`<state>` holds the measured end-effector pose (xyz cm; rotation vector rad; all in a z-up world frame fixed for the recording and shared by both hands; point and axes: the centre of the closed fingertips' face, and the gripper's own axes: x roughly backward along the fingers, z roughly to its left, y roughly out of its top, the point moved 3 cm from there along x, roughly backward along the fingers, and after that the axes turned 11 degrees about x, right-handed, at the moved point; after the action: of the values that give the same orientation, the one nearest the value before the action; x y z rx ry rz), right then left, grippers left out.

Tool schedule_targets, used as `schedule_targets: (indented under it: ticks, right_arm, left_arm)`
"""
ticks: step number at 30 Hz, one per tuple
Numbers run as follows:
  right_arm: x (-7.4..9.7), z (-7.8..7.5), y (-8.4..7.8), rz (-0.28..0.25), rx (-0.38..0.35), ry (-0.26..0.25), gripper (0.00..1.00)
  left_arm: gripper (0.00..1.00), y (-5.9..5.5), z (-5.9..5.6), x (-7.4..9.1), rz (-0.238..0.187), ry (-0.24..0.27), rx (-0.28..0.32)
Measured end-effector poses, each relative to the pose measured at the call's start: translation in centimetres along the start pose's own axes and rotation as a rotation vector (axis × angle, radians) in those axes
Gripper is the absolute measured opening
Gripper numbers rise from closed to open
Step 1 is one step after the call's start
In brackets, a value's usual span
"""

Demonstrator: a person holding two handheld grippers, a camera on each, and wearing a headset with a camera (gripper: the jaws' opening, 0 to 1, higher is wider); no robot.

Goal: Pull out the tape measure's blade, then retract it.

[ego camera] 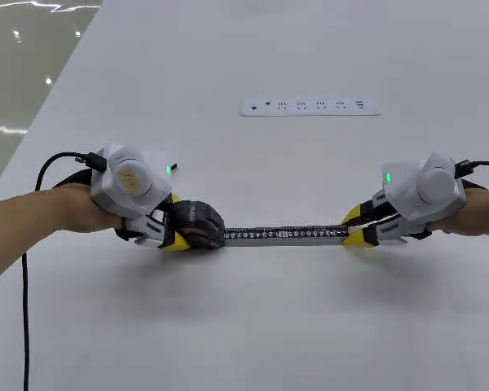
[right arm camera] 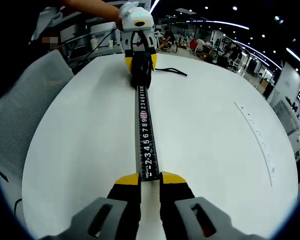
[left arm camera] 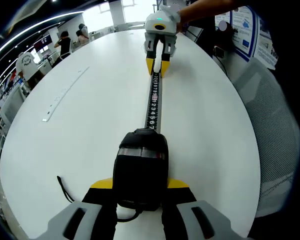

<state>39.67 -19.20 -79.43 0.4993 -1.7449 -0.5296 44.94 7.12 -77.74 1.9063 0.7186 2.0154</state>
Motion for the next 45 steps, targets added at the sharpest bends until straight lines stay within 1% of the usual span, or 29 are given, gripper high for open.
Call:
schedule_targets:
  ticks: [8, 23, 27, 29, 31, 41, 42, 44, 45]
  right_arm:
    - [1.1, 0.2, -1.3, 0.019, -0.010, -0.008, 0.11]
    - [2.4, 0.3, -3.0, 0.053, -0.024, -0.017, 0.11]
    - [2.5, 0.5, -3.2, 0.058, -0.029, -0.013, 0.11]
    - [2.4, 0.6, -3.1, 0.057, -0.041, -0.002, 0.12]
    - [2.4, 0.5, -3.1, 0.060, -0.037, -0.002, 0.12]
    - [2.3, 0.6, -3.0, 0.064, -0.038, 0.002, 0.14]
    - [2.3, 0.5, -3.0, 0.072, -0.036, 0.006, 0.15]
    - [2.4, 0.5, -3.0, 0.078, -0.035, 0.001, 0.16]
    - [2.4, 0.5, -3.0, 0.081, -0.038, -0.013, 0.17]
  left_arm:
    - [0.31, 0.0, 0.0, 0.0, 0.001, -0.002, 0.000]
    - [0.31, 0.0, 0.0, 0.0, 0.005, -0.003, -0.002]
    - [0.31, 0.1, 0.0, -0.1, 0.008, -0.004, -0.005]
    - [0.31, 0.1, 0.0, -0.1, 0.016, -0.004, -0.012]
    - [0.31, 0.2, -0.1, -0.2, 0.024, -0.001, -0.024]
    - [0.32, 0.2, -0.1, -0.1, 0.031, -0.002, -0.025]
    - [0.32, 0.2, 0.0, -0.2, 0.038, -0.004, -0.034]
    - [0.32, 0.2, -0.1, -0.2, 0.045, -0.005, -0.035]
    - [0.33, 0.2, -0.1, -0.2, 0.046, -0.005, -0.041]
